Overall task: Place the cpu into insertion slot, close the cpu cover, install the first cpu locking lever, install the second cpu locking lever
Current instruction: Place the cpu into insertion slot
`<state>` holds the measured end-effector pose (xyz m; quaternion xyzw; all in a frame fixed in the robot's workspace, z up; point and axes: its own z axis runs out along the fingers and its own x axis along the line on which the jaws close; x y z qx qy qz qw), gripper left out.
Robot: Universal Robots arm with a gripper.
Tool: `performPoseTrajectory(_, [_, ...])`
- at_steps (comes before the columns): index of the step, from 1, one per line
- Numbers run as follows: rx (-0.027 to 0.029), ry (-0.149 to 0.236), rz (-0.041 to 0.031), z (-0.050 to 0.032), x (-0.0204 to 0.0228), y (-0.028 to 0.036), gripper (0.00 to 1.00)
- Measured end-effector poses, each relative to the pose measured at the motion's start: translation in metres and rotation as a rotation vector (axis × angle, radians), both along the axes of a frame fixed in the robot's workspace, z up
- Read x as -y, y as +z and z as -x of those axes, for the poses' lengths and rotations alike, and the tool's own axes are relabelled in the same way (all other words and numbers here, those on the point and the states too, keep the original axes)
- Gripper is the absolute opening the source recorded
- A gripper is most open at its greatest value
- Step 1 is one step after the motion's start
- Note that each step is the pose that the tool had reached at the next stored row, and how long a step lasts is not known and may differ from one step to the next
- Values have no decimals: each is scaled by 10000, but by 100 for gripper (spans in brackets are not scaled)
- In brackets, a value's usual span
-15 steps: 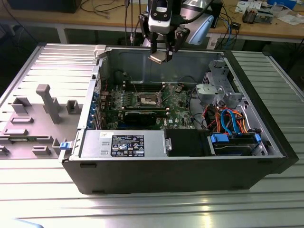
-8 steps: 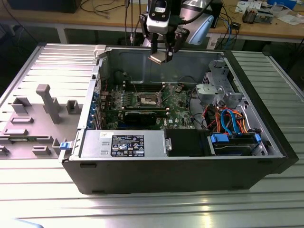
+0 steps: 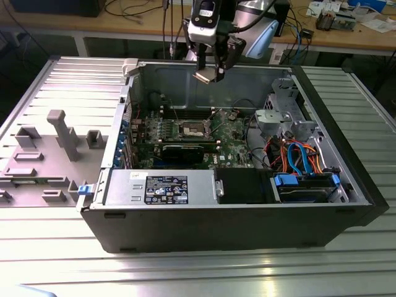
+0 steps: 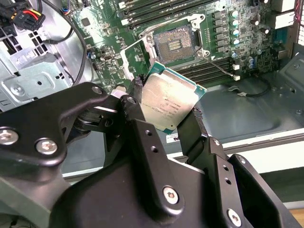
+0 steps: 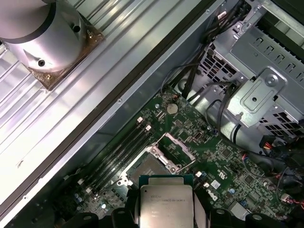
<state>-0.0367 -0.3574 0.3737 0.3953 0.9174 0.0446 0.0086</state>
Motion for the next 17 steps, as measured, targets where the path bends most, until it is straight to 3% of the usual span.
performPoseTrajectory(6, [-7,-321,1,1,0,-10,54])
performPoseTrajectory(17, [-8,-359,2,1,0,-10,54])
